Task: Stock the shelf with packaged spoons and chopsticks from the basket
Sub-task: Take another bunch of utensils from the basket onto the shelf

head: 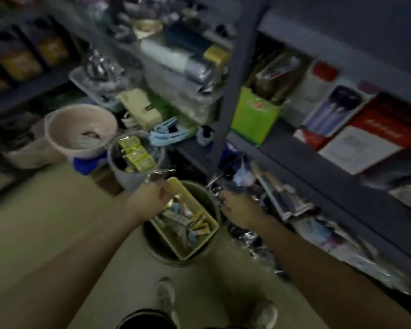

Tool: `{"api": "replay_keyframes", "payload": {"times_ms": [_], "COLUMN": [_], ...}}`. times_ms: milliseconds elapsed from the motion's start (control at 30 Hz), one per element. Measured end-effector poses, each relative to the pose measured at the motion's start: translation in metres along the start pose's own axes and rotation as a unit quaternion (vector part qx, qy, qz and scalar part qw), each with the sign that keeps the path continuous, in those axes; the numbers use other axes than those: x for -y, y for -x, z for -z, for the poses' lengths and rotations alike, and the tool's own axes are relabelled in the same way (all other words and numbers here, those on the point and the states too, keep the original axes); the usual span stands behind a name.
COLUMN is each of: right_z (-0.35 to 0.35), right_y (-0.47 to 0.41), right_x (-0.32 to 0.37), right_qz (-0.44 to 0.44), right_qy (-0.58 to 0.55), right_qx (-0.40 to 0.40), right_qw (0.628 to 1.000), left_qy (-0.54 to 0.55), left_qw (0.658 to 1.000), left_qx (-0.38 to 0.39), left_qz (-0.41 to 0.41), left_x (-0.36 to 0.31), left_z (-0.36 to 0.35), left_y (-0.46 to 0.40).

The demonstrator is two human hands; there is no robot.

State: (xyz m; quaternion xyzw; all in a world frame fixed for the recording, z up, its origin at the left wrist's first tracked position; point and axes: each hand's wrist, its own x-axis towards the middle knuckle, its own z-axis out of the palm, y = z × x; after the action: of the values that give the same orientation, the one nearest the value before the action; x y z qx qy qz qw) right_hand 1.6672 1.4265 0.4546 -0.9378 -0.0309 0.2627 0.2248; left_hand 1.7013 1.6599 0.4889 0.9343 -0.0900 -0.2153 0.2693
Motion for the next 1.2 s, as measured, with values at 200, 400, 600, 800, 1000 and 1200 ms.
{"api": "replay_keyframes", "payload": {"times_ms": [200, 400, 600, 800, 1000, 1200], "right_z": [-0.156, -0.253, -0.294, -0.296, -0.266, -0.256], "right_y": [-0.102, -0.19, -0.245, -0.23, -0.226, -0.211], "right_x": [-0.005, -0.041, -0.077, -0.082, -0.072, -0.073], "right_qz": [-0.113, -0.006, 0.019, -0.004, -0.102, -0.164], "right_qy": [-0.008, 0.252, 0.364, 0.358, 0.201, 0.004], "right_qx": [0.112, 0.104, 0.139, 0.212, 0.276, 0.249], "right_qw": [0.987, 0.962, 0.921, 0.909, 0.934, 0.955], "left_qy": [0.083, 0.083, 0.019, -0.064, -0.261, -0.274], "left_qw": [0.988, 0.988, 1.0, 0.99, 0.94, 0.94], "left_qx": [0.027, 0.015, -0.006, 0.105, 0.22, 0.203], "left_qz": [0.13, 0.128, -0.02, -0.072, -0.02, 0.02], "left_x": [0.124, 0.202, 0.207, 0.182, 0.21, 0.229], "left_z": [-0.073, -0.156, -0.197, -0.241, -0.279, -0.303], "left_y": [-0.042, -0.095, -0.129, -0.158, -0.184, -0.202]}}
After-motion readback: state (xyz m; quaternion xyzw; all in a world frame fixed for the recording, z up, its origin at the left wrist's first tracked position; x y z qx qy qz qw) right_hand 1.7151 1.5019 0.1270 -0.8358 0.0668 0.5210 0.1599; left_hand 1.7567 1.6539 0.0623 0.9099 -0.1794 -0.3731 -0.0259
